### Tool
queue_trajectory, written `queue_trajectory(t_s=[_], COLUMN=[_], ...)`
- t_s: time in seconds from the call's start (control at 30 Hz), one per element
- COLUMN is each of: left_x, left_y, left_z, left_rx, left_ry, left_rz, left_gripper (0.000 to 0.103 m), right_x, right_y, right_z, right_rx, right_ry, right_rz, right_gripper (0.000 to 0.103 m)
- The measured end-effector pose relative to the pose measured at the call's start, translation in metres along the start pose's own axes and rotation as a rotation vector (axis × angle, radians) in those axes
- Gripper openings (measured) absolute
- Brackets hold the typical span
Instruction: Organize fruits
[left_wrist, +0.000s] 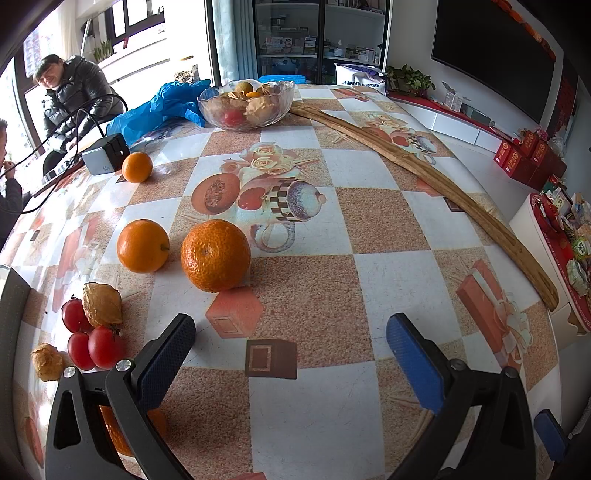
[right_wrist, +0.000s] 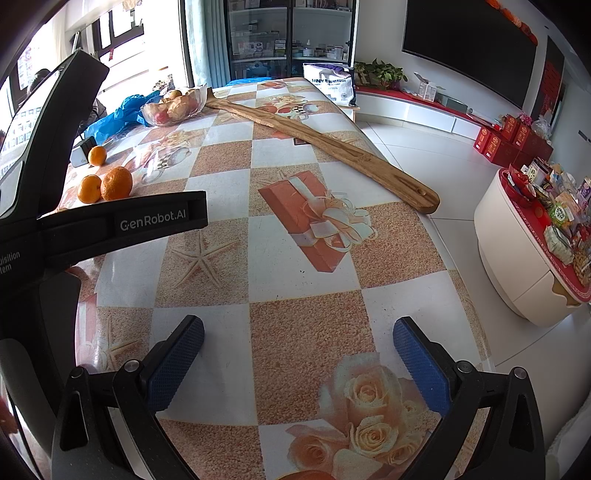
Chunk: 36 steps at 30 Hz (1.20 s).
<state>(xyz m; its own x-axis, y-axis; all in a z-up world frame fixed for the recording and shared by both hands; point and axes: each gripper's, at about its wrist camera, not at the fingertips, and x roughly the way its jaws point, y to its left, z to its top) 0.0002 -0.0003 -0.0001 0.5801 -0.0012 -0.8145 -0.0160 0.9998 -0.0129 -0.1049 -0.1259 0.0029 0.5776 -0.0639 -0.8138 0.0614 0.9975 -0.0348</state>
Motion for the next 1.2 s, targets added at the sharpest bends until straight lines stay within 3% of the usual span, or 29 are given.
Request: queue_trajectory(t_s=[0.63,0.77,0.83,0.97,1.03,1.1,1.2], left_x=[0.0,-0.001,-0.012,-0.072,-0.098,-0.11,-0.107], left_y=[0.0,-0.002,-0.004,0.007,0.023,0.045,0.085], left_z=[-0.001,0.002,0.004,0.011,0.012,0.009,-0.002], left_rx=[0.002,0.059,0.121,0.098,0.068,0.04,0.026], left_ry=[0.0,-0.005,-0.043,-0.268,-0.328,-0.308,-0.251], left_rz=[0.002,-0.058,-0.098,-0.049,-0.063,-0.067,0.026], left_gripper=[0.103,0.103,0.103,0.103,0.103,0.103,0.103], right_x=[0.0,0.0,0.0,0.0,0.0,0.0,0.0], right_y=[0.0,0.0,0.0,0.0,0.0,0.0,0.0], right_z=[0.0,0.0,0.0,-0.001,0.0,0.0,0.0], right_rx=[0.0,0.0,0.0,0.0,0.0,0.0,0.0], right_ry=[-0.001,-0.001,-0.001,-0.001,-0.001,-0.001,-0.001], right_rz=[-0.001,0.001,0.0,0.0,0.0,0.0,-0.001], right_gripper=[0.103,0.103,0.103,0.103,0.103,0.103,0.103])
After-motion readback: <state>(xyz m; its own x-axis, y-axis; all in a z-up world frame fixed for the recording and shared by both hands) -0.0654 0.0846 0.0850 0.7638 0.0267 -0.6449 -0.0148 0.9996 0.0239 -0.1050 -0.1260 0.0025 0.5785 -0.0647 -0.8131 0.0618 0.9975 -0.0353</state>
